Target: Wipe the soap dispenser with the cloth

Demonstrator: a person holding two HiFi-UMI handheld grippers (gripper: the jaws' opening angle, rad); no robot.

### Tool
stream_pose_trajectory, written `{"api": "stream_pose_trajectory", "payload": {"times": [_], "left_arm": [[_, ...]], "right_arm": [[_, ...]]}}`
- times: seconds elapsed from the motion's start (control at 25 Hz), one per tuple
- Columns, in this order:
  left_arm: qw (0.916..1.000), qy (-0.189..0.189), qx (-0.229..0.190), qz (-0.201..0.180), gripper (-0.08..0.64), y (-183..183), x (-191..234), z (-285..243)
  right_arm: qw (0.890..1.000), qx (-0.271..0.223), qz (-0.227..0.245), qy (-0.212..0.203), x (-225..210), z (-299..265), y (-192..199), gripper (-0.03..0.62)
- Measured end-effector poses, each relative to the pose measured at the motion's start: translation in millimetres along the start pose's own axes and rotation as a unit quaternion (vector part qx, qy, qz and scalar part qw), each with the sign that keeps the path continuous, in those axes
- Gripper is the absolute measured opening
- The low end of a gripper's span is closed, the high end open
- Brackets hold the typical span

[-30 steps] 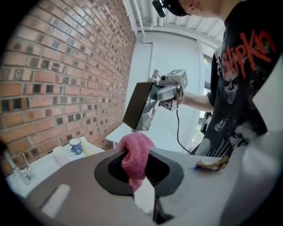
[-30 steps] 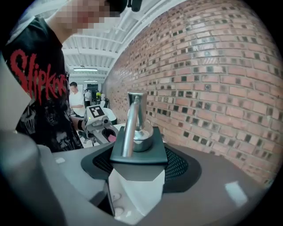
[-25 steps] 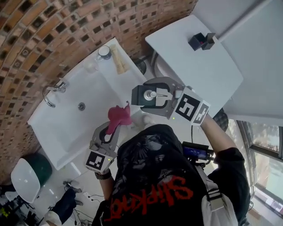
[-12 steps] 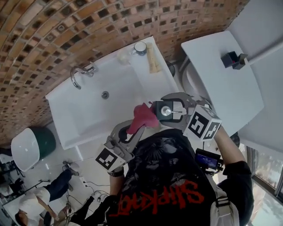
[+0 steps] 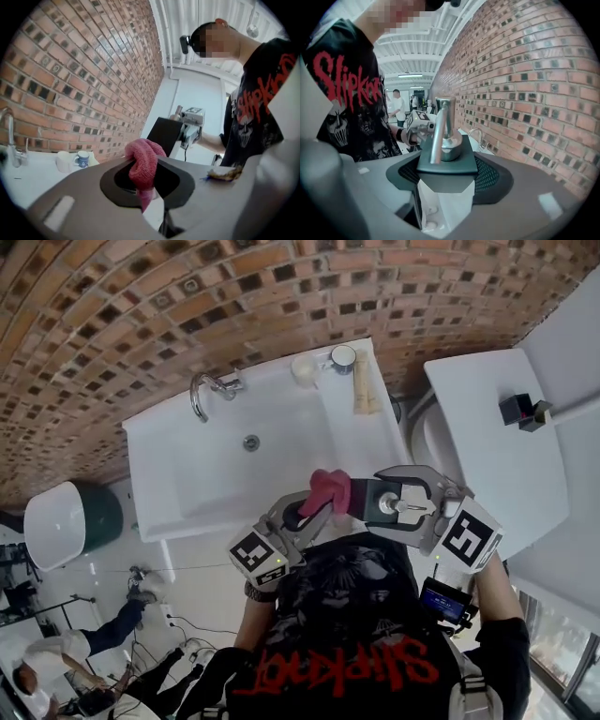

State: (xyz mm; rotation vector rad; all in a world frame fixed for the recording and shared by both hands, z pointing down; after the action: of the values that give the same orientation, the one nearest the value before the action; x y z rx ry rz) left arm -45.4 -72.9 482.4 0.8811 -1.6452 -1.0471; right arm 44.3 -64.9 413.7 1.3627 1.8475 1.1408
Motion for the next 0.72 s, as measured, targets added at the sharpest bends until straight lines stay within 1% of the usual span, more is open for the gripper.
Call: {"api": "stream_pose_trajectory", "payload": {"times": [0.04, 0.08, 0.12, 0.16, 0.24, 0.36, 0.44, 0.52, 0.64, 0.72], "left_arm": [[0.9997, -0.008, 0.025, -0.002, 0.040, 13, 5, 0], [0.9989, -0.014, 0.045, -0.003, 0.041, 24, 9, 2], [0.9984, -0.018, 0.053, 0.001, 0.041, 31, 13, 5], [0.9985, -0.022, 0.050, 0.008, 0.041, 35, 16, 9], [0.9988, -0.036, 0.030, 0.018, 0.041, 35, 21, 21], [0.9980, -0.060, 0.009, 0.019, 0.041, 26, 23, 41], [0.9970, -0.067, -0.020, 0.032, 0.041, 18, 23, 52], [0.9950, -0.074, -0.047, 0.047, 0.041, 12, 26, 62], [0.9927, -0.098, -0.052, 0.048, 0.041, 11, 26, 68], [0.9909, -0.109, -0.057, 0.054, 0.041, 14, 22, 71]], "right_arm": [[1.000, -0.008, -0.020, 0.010, -4, 2, 2, 0.304], [0.999, -0.005, -0.037, 0.022, -10, 3, 8, 0.305], [0.998, 0.008, -0.043, 0.034, -18, 2, 17, 0.304], [0.998, 0.027, -0.038, 0.045, -27, -1, 28, 0.305], [0.996, 0.067, -0.016, 0.064, -46, -12, 52, 0.304], [0.990, 0.115, -0.007, 0.078, -67, -38, 95, 0.304], [0.987, 0.144, -0.015, 0.073, -83, -63, 129, 0.304], [0.983, 0.171, -0.035, 0.065, -102, -92, 165, 0.304], [0.978, 0.193, -0.063, 0.054, -129, -132, 209, 0.304], [0.976, 0.198, -0.077, 0.055, -144, -152, 229, 0.304]]}}
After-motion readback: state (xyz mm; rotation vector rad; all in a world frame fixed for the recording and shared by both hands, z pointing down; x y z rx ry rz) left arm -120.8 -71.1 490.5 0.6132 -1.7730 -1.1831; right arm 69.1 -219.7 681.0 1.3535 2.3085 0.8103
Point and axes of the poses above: the fingertips, and each gripper's own axes: z backward along the fingers, x to its left, y out of its underside, the point moved 3 cm from there along z, backward along the fingers, and after that the axes turned 4 degrees about x, right-handed, at the moved point
